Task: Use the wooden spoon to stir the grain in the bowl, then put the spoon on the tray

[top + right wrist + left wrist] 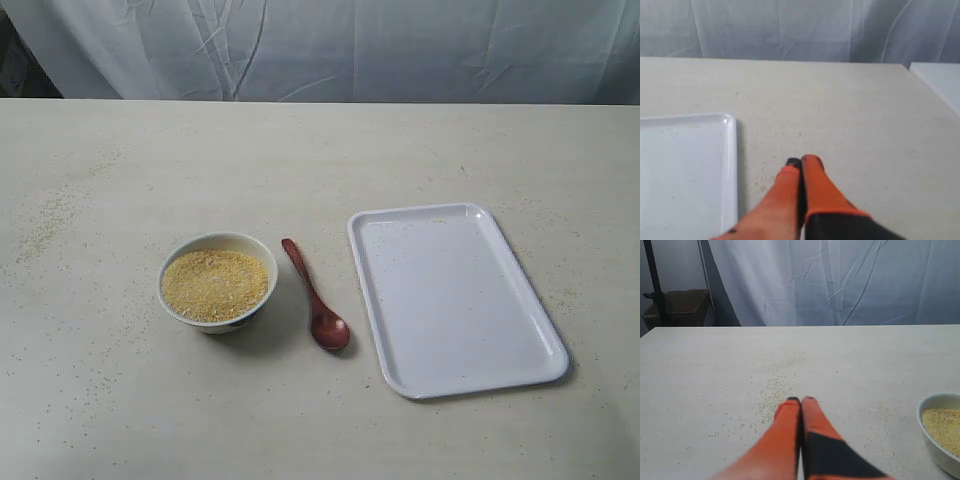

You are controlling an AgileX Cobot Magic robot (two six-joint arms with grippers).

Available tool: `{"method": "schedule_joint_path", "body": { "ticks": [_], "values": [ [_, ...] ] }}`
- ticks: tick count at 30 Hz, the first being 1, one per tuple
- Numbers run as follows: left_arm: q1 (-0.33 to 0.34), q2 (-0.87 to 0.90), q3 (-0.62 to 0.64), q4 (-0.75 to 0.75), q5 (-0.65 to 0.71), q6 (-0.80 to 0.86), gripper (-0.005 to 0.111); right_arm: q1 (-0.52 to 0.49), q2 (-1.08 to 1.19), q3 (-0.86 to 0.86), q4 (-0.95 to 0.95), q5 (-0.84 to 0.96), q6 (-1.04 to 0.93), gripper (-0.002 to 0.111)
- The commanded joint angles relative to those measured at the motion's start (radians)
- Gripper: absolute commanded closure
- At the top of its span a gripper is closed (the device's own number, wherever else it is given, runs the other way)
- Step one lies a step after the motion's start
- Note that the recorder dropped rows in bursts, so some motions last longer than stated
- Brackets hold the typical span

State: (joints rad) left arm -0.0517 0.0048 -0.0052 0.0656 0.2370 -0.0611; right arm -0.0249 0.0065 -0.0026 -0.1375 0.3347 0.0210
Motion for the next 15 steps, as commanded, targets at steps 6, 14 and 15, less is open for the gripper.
{"method": "schedule_joint_path", "body": {
  "ticks": [6, 14, 15],
  "values": [
    [0.001, -0.005, 0.005, -0.001, -0.006, -0.005, 0.107, -0.005, -0.006, 0.003, -0.035, -0.458, -0.013, 0.108],
    [0.001, -0.005, 0.005, -0.001, -0.006, -0.005, 0.107, -0.005, -0.006, 0.003, -0.081, -0.726, -0.072, 0.108],
    [0.001, -0.005, 0.005, -0.001, -0.006, -0.005, 0.107, -0.005, -0.006, 0.003, -0.074, -0.746, -0.072, 0.108]
  ]
}}
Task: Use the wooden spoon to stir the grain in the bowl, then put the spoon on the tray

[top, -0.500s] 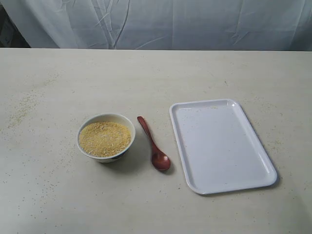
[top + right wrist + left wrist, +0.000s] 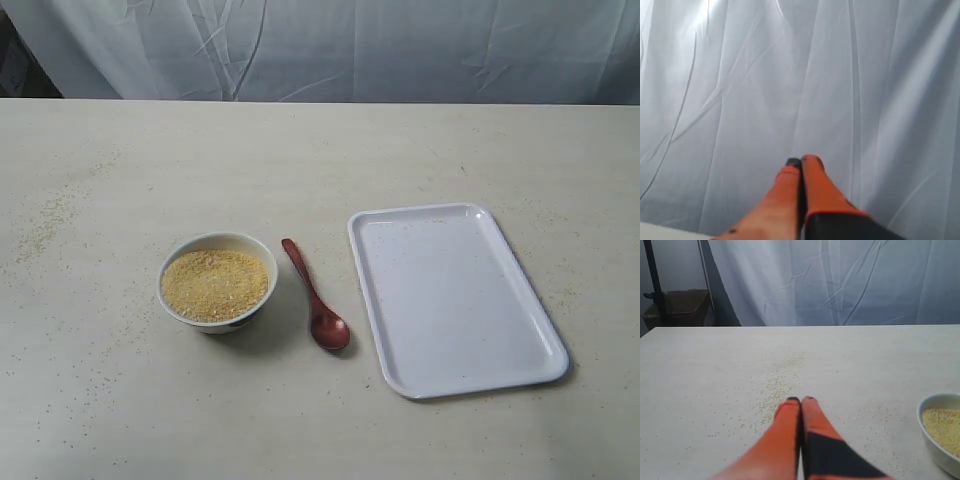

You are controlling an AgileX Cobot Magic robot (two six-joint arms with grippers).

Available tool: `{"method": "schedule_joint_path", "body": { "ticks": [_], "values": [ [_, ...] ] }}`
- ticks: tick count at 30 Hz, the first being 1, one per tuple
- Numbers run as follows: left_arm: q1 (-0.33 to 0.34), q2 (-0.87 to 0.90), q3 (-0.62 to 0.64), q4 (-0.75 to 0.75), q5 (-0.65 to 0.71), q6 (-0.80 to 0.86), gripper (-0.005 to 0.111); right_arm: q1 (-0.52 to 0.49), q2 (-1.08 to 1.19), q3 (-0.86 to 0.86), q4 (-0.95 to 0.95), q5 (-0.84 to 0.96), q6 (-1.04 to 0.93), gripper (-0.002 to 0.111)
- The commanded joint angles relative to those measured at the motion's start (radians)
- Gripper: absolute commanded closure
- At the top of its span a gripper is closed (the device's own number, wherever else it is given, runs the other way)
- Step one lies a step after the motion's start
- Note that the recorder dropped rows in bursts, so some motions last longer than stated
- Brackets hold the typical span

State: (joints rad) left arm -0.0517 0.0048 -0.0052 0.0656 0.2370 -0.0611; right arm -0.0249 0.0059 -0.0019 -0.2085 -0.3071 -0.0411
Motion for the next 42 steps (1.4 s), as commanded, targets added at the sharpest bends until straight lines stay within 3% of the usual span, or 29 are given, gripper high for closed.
{"method": "schedule_joint_path", "body": {
  "ticks": [1, 8, 10, 15, 19, 25, 28, 33, 42],
  "values": [
    [0.001, -0.005, 0.005, -0.001, -0.006, -0.005, 0.107, -0.005, -0.006, 0.002, 0.009, -0.12, -0.01, 0.108],
    [0.001, -0.005, 0.005, -0.001, -0.006, -0.005, 0.107, -0.005, -0.006, 0.002, 0.129, -0.124, -0.008, 0.108],
    [0.001, -0.005, 0.005, -0.001, -0.006, -0.005, 0.107, -0.005, -0.006, -0.04, 0.193, 0.013, -0.003, 0.108],
    [0.001, -0.005, 0.005, -0.001, -0.006, -0.005, 0.107, -0.005, 0.147, -0.3, 0.22, 0.591, -0.001, 0.109],
    [0.001, -0.005, 0.005, -0.001, -0.006, -0.005, 0.107, -0.005, 0.358, -0.452, 0.242, 0.844, -0.001, 0.109],
    [0.001, -0.005, 0.005, -0.001, -0.006, -0.005, 0.107, -0.005, 0.666, -0.469, 0.364, 0.879, -0.016, 0.109],
    [0.001, -0.005, 0.005, -0.001, -0.006, -0.005, 0.107, 0.006, 0.859, -0.495, 0.522, 0.904, -0.151, 0.109],
    [0.001, -0.005, 0.005, -0.001, -0.006, -0.005, 0.107, 0.13, 1.169, -0.633, 0.755, 0.915, -0.334, 0.109],
    [0.001, -0.005, 0.005, -0.001, -0.006, -0.005, 0.107, 0.468, 1.635, -1.031, 0.725, 0.978, -0.337, 0.109]
  ]
}}
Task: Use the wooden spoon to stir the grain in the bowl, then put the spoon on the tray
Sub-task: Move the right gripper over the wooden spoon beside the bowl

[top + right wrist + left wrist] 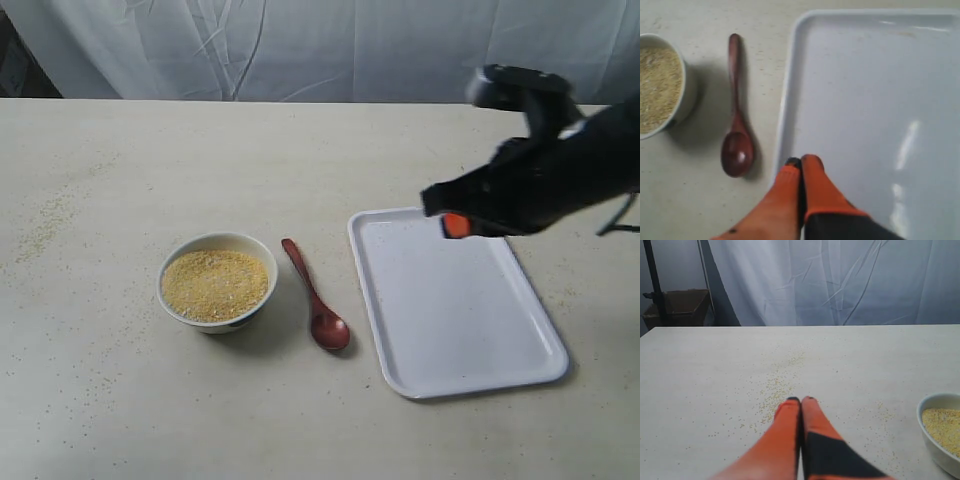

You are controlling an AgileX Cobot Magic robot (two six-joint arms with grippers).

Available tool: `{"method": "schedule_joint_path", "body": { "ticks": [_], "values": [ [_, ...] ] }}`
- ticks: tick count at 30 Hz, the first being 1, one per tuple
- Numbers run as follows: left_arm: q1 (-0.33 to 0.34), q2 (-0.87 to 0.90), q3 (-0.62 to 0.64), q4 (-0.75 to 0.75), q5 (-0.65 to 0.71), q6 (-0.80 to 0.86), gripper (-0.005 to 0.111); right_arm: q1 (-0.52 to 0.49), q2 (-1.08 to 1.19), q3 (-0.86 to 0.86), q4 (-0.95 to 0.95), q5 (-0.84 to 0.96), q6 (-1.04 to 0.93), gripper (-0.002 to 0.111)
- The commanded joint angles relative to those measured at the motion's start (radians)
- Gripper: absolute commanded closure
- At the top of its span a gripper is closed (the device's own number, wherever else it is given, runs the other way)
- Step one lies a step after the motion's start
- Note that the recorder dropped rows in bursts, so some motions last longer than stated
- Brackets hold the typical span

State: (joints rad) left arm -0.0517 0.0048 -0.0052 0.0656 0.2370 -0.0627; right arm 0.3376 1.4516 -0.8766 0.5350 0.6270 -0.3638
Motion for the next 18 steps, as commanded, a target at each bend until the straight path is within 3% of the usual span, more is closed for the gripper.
{"method": "schedule_joint_path", "body": {
  "ticks": [1, 4, 9, 13, 18],
  "values": [
    [0.001, -0.005, 0.005, -0.001, -0.006, -0.003, 0.107, 0.128, 0.232, -0.195, -0.018, 0.055, -0.014, 0.109],
    [0.001, -0.005, 0.005, -0.001, -0.006, -0.003, 0.107, 0.186, 0.364, -0.326, -0.035, 0.086, 0.007, 0.108],
    [0.001, -0.005, 0.005, -0.001, -0.006, -0.003, 0.107, 0.275, 0.533, -0.507, -0.218, 0.155, 0.113, 0.083],
    [0.001, -0.005, 0.005, -0.001, -0.006, -0.003, 0.107, 0.315, 0.61, -0.592, -0.349, 0.162, 0.195, 0.073],
    [0.001, -0.005, 0.005, -0.001, -0.006, -0.003, 0.107, 0.325, 0.69, -0.633, -0.365, 0.133, 0.236, 0.062]
  ]
}}
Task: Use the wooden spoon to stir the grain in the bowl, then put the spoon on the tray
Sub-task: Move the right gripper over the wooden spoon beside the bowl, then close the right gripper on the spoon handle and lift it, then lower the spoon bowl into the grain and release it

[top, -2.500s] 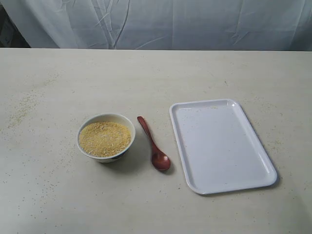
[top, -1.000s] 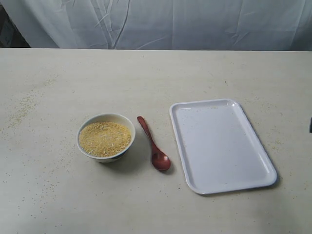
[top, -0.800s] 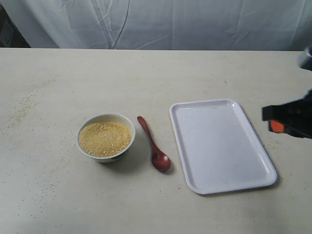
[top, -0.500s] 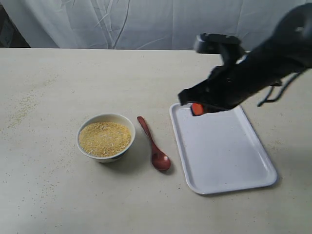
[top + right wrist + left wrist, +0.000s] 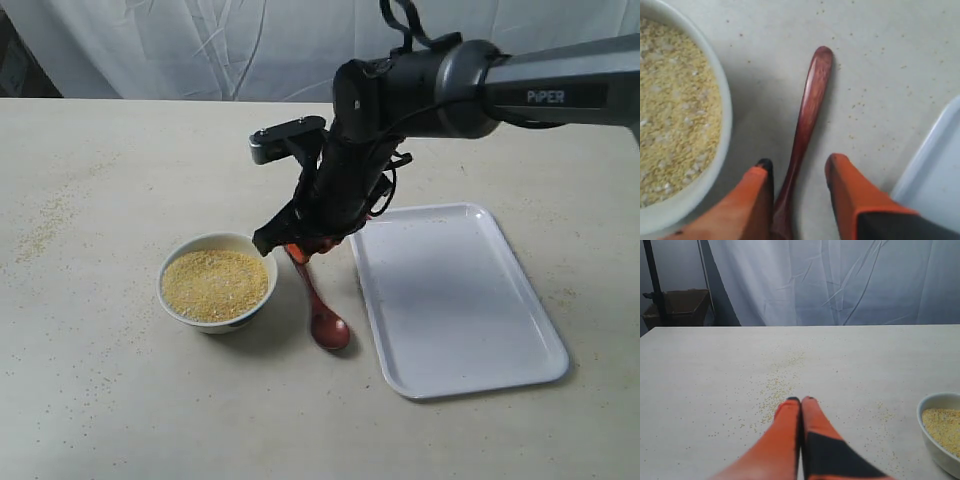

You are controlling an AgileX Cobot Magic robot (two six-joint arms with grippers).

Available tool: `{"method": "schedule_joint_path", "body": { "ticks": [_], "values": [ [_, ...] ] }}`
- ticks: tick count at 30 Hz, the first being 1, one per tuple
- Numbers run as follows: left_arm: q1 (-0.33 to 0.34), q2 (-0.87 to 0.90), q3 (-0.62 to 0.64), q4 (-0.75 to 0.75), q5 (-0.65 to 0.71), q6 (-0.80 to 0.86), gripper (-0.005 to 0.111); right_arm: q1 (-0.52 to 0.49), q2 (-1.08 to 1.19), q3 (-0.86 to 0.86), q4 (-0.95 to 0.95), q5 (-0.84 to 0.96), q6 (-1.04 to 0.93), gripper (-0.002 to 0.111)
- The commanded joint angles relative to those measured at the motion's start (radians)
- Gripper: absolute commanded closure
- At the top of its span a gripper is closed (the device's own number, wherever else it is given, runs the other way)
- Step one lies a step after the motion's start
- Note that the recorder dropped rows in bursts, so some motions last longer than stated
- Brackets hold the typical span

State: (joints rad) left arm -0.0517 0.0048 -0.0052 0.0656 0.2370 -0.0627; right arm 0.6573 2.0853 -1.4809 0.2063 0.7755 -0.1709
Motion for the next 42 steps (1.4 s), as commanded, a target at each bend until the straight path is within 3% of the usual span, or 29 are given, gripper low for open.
{"method": "schedule_joint_path", "body": {
  "ticks": [1, 8, 9, 13, 15, 23, 26, 30, 33, 42],
  "values": [
    [0.001, -0.005, 0.005, -0.001, -0.006, -0.003, 0.107, 0.006, 0.064, -0.031, -0.052, -0.016, 0.054, 0.061],
    [0.001, -0.005, 0.005, -0.001, -0.006, -0.003, 0.107, 0.017, 0.1, -0.031, -0.065, -0.078, 0.068, 0.061],
    [0.001, -0.005, 0.005, -0.001, -0.006, -0.003, 0.107, 0.017, 0.1, -0.031, -0.069, -0.083, 0.068, 0.066],
    [0.001, -0.005, 0.005, -0.001, -0.006, -0.003, 0.107, 0.018, 0.105, -0.031, -0.069, -0.083, 0.068, 0.102],
    [0.001, -0.005, 0.005, -0.001, -0.006, -0.003, 0.107, 0.018, 0.105, -0.031, -0.069, -0.083, 0.07, 0.109],
    [0.001, -0.005, 0.005, -0.001, -0.006, -0.003, 0.107, 0.018, 0.035, -0.031, -0.113, -0.077, 0.191, 0.109],
    [0.001, -0.005, 0.005, -0.001, -0.006, -0.003, 0.107, 0.018, -0.014, -0.031, -0.22, -0.102, 0.355, 0.109],
    [0.001, -0.005, 0.005, -0.001, -0.006, -0.003, 0.107, 0.018, -0.076, -0.031, -0.335, -0.176, 0.729, 0.109],
    [0.001, -0.005, 0.005, -0.001, -0.006, -0.003, 0.107, 0.019, -0.092, -0.031, -0.318, -0.255, 0.934, 0.109],
    [0.001, -0.005, 0.005, -0.001, -0.006, -0.003, 0.107, 0.089, -0.039, -0.029, -0.199, -0.382, 1.128, 0.109]
  ]
}}
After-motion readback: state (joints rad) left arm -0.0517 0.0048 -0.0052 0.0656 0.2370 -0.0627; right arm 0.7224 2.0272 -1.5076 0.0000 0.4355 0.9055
